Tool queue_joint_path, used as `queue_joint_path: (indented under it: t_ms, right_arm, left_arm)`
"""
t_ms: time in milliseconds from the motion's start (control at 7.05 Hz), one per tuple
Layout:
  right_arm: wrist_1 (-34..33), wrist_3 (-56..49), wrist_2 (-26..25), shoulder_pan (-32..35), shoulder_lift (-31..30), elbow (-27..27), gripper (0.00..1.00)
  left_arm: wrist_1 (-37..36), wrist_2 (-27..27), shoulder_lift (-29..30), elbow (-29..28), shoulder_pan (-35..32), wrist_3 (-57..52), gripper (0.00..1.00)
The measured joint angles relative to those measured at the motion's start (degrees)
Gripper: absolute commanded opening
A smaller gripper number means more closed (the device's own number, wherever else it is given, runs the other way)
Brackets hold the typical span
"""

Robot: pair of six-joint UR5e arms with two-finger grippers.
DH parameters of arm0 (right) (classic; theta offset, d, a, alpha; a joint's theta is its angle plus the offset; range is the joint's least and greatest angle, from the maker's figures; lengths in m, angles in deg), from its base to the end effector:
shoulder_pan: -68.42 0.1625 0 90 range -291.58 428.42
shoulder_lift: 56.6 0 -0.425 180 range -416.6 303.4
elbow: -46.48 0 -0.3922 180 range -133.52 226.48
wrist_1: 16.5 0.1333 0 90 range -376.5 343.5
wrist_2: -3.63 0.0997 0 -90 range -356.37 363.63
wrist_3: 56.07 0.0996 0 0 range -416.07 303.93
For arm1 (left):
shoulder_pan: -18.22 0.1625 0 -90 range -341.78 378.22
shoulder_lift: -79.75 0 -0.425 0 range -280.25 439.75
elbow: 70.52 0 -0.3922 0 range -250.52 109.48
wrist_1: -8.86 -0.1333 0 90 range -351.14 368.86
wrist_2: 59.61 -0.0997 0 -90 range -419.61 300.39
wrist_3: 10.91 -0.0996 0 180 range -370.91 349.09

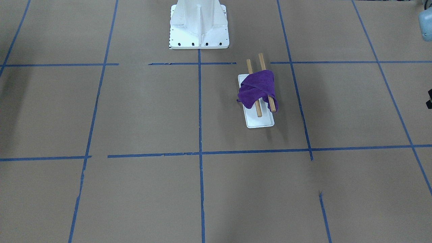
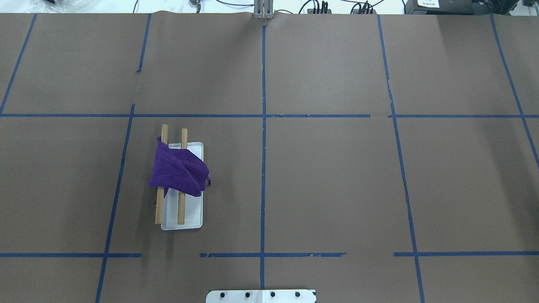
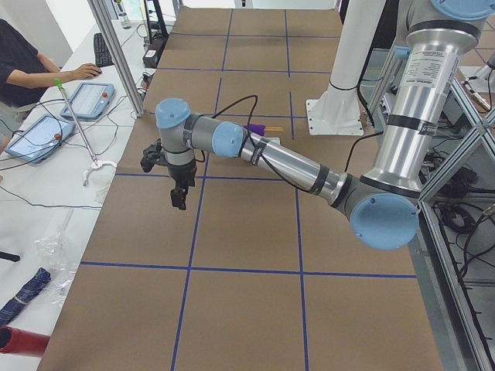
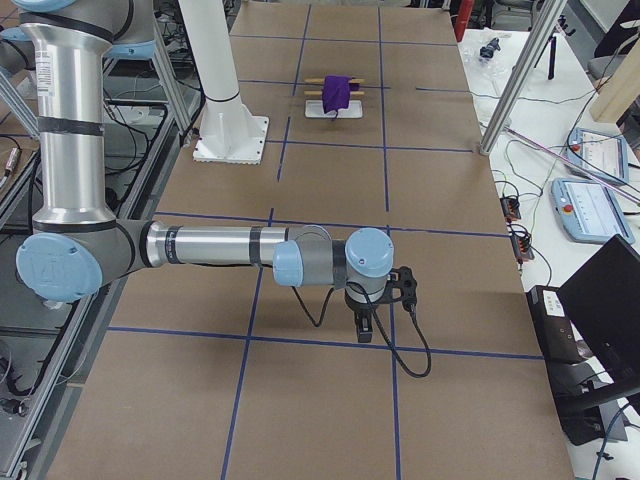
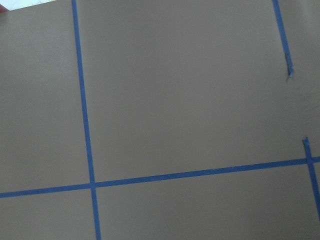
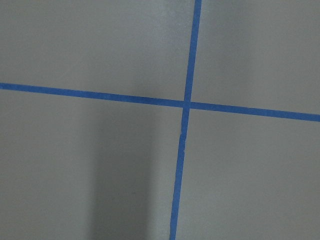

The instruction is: Hang towel on rack

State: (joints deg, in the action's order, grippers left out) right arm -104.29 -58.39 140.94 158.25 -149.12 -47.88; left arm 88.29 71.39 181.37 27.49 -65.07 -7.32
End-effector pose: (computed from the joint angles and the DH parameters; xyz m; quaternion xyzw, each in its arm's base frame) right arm 0.0587 -0.4777 0.6348 0.0399 -0.4003 -0.0341 0.9149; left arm -0.0014 -0.5694 0.5056 0.0423 0.3543 0.0531 0.9326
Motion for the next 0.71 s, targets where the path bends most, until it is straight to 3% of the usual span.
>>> queue_joint_path:
  t_ms: [284,709]
  right_arm:
    - [0.1,0.1,0.1,0.1,0.0,0.0,1.00]
    - [0.1,0.2,0.2,0.1,0.0,0.0,1.00]
  left_arm:
    - [1.7,3.6,-4.0,-3.9,-4.1,-7.6,1.00]
    - [2.7,4.2,-8.3,-4.9,-6.1,-10.0,1.00]
